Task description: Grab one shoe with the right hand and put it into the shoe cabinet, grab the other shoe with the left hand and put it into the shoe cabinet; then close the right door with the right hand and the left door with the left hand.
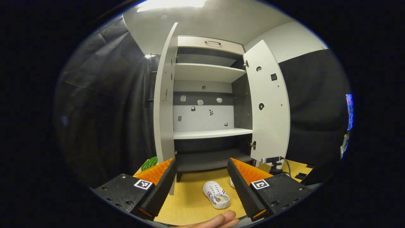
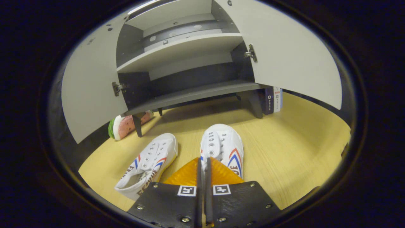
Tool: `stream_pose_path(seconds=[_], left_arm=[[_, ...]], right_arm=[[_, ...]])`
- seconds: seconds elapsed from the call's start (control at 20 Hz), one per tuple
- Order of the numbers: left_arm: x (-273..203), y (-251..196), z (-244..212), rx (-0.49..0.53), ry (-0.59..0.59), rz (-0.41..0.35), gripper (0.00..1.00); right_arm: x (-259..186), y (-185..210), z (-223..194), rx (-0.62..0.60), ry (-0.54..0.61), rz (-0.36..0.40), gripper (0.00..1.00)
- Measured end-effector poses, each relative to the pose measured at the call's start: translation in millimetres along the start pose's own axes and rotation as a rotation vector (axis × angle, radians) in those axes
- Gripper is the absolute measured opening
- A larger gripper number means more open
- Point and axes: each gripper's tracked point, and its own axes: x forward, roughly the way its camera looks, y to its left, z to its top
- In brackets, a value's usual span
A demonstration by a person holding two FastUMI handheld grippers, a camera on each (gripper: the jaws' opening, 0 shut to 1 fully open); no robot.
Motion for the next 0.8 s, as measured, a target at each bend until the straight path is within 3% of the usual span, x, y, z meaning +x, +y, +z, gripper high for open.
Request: stream_pose_path(seconds=[0.15, 0.3, 0.4, 0.45, 0.6, 0.8], left_arm=[[5, -4, -11, 0.0, 0.029, -0.008, 0.98], [9, -6, -21, 0.0, 0.06, -0.015, 0.98], [10, -4, -23, -0.003, 0.063, -0.012, 0.98], [9, -3, -24, -0.004, 0.062, -0.01, 0.98], [11, -3, -28, -0.019, 0.061, -0.015, 0.98], [17, -6, -37, -0.021, 0.068, -0.032, 0.98]], right_arm=[[3, 6, -5, 0.03, 0.03, 0.035, 0.05], [-3, 3, -17, 0.079, 0.141, -0.003, 0.05], [0, 5, -25, 0.048, 0.19, 0.004, 0.06], [2, 1, -26, 0.025, 0.191, -0.004, 0.15], [18, -4, -26, 0.079, 0.163, -0.053, 0.15], [29, -7, -15, -0.037, 0.146, -0.096, 0.14]])
